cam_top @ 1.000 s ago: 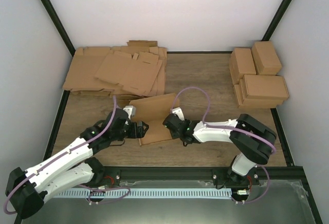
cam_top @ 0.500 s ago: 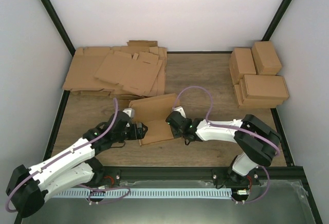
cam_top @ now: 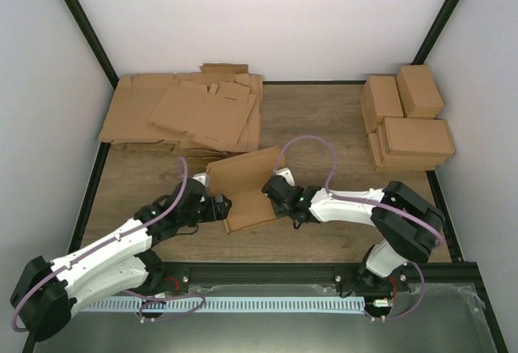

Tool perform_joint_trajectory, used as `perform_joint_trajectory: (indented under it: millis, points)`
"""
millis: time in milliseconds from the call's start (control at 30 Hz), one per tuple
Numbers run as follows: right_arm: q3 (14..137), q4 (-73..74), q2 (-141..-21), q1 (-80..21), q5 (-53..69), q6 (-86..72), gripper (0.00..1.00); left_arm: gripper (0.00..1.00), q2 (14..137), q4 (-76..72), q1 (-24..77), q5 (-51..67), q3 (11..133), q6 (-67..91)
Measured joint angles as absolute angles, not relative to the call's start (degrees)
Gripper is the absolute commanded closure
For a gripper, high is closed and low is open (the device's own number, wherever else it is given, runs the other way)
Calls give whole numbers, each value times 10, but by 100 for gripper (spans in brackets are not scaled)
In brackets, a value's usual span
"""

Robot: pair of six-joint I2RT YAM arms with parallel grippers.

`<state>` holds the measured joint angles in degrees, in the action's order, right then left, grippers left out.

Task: Fold the paper box

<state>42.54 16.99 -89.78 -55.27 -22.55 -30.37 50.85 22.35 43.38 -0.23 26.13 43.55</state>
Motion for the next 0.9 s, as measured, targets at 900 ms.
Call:
perform_joint_trajectory:
  millis: [900]
  points:
    - [429,48,-937,-511,-235,-245,74,15,499,145,435,-11,208,480]
